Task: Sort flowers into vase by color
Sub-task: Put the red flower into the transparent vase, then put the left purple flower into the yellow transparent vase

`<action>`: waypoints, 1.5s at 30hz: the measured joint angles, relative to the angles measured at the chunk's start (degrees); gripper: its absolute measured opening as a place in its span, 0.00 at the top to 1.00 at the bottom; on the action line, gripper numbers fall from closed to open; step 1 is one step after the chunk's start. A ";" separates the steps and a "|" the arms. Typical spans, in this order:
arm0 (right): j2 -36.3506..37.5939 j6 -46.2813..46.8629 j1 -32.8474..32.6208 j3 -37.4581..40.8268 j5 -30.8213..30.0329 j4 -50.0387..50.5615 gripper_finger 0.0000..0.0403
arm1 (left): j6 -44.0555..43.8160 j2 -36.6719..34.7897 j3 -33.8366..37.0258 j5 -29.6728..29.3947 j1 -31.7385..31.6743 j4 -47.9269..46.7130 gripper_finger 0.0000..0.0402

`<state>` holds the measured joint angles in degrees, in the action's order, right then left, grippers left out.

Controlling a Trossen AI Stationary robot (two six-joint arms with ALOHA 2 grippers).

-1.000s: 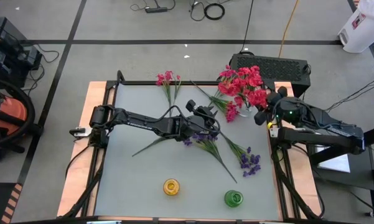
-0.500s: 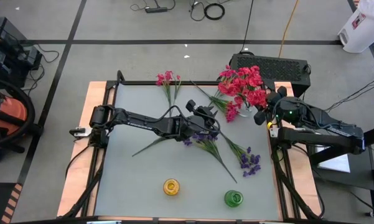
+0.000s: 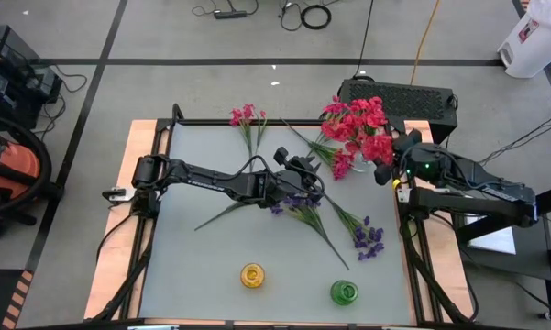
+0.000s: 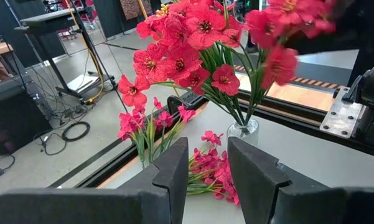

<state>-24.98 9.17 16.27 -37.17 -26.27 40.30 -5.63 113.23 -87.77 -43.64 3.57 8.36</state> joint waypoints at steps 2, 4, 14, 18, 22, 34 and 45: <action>0.03 1.08 0.00 0.02 2.51 1.22 0.17 | 0.02 0.00 0.00 0.28 0.05 -0.13 0.70; 0.02 2.19 0.00 -0.15 5.08 1.81 0.15 | 0.02 0.00 0.00 0.31 0.04 -0.25 0.70; 0.06 4.03 0.00 -3.30 7.12 5.15 0.11 | 0.00 0.00 0.00 0.31 0.04 -0.71 0.70; 0.05 6.46 0.00 -8.31 8.88 13.50 0.11 | -0.04 0.00 -0.02 0.31 0.04 -1.66 0.70; 0.07 7.21 0.00 -13.14 14.02 20.98 0.11 | -0.02 0.00 -0.03 0.31 0.04 -1.75 0.70; 0.07 7.34 0.00 -16.96 34.33 36.42 0.11 | -0.09 0.00 -0.09 0.35 0.79 -7.51 0.70; 0.07 5.87 0.00 -16.96 35.77 41.28 0.11 | -1.28 0.00 -0.09 0.55 3.84 -22.53 0.70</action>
<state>-24.91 15.04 16.27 -54.13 9.50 81.58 -6.91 113.23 -87.85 -43.09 7.41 -14.17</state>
